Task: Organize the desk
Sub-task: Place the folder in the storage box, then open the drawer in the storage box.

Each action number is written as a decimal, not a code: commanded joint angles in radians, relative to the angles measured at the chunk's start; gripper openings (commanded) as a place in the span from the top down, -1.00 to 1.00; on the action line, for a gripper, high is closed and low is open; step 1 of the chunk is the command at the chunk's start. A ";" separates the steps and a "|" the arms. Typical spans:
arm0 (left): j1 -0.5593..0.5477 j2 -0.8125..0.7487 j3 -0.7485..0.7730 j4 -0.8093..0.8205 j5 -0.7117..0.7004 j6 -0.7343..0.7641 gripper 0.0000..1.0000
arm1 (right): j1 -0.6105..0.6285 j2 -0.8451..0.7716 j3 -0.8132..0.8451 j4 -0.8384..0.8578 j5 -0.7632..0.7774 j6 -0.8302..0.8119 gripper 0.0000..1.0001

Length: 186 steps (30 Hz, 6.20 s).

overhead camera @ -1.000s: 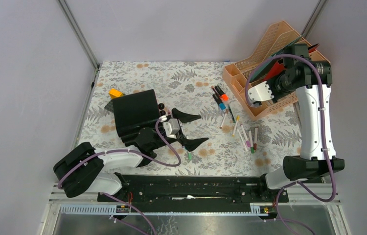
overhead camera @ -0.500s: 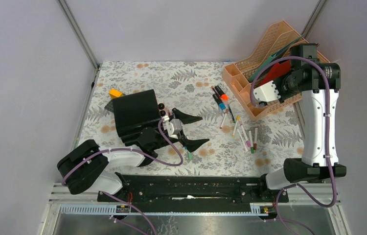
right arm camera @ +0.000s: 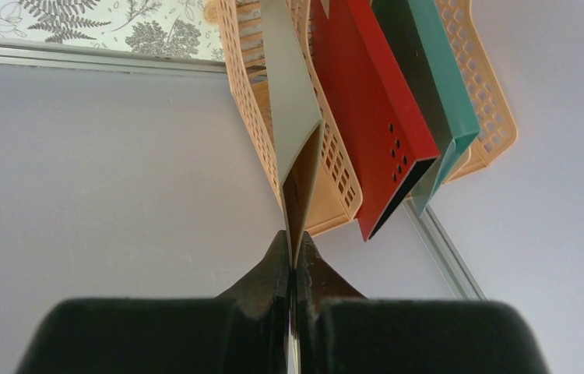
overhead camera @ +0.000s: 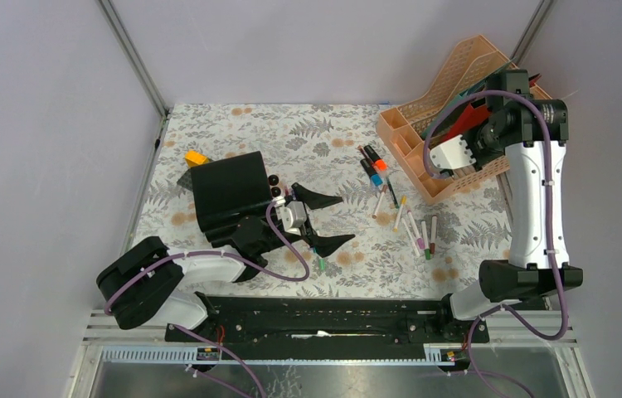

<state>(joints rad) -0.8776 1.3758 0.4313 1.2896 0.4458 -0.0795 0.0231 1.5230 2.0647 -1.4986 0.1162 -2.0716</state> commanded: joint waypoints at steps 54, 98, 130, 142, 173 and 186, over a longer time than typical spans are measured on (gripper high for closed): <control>0.000 -0.190 -0.067 -0.054 0.003 -0.042 -0.97 | 0.176 0.023 -0.247 0.015 -0.106 0.363 -0.45; 0.000 -0.223 -0.112 -0.040 -0.008 -0.050 -0.97 | -0.166 0.242 0.179 0.127 -0.172 0.244 0.07; 0.002 -0.219 0.213 -0.924 -0.316 -0.274 -0.97 | -0.130 -0.245 -1.031 1.035 -1.301 1.504 -0.99; 0.002 -0.167 0.451 -1.293 -0.563 -0.181 -0.97 | -0.073 -0.173 -1.053 1.066 -1.250 1.536 -0.99; 0.189 0.369 1.164 -2.231 -0.796 0.418 -0.28 | 0.062 -0.147 -1.036 1.065 -1.190 1.547 -0.99; 0.240 0.465 1.213 -2.310 -0.861 0.469 0.08 | 0.049 -0.165 -1.038 1.060 -1.195 1.539 -0.99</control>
<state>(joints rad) -0.6502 1.8362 1.6058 -0.9466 -0.3855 0.3740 0.0784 1.3956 1.0157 -0.4339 -1.0634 -0.5190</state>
